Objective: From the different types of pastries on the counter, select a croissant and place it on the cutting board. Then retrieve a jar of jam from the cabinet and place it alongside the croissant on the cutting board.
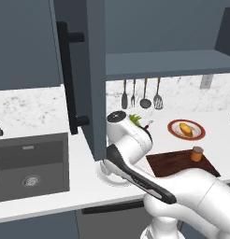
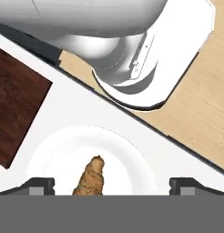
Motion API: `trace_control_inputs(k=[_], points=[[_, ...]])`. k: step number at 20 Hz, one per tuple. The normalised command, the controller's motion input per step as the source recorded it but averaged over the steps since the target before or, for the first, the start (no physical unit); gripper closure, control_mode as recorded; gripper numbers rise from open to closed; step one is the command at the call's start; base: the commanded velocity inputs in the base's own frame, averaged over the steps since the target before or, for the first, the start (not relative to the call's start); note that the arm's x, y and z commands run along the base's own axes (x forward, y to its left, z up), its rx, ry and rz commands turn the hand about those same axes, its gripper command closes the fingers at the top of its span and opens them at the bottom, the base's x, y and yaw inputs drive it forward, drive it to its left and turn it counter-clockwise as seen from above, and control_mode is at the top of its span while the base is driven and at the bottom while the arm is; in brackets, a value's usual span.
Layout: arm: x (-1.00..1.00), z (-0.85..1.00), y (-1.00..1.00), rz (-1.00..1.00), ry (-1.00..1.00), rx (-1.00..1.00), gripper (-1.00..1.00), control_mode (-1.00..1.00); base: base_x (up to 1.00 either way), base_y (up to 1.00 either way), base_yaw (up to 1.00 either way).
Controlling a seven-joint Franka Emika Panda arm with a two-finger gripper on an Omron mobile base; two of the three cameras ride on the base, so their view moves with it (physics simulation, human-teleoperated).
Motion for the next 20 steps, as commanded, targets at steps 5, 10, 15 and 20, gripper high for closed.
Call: trace_control_inputs(k=[5,10,15,20], points=[[0.77,-0.23,0.00,0.13,-0.03,0.00,-1.00,-1.00,0.00,0.00,0.00],[0.24,-0.17,0.03,0.14,0.00,0.01,-1.00,-1.00,0.00,0.00,0.00],[0.20,-0.35,0.04,0.06,0.00,0.01,-1.00,-1.00,0.00,0.00,0.00],[0.35,-0.37,0.00,0.00,0.01,0.00,-1.00,-1.00,0.00,0.00,0.00]])
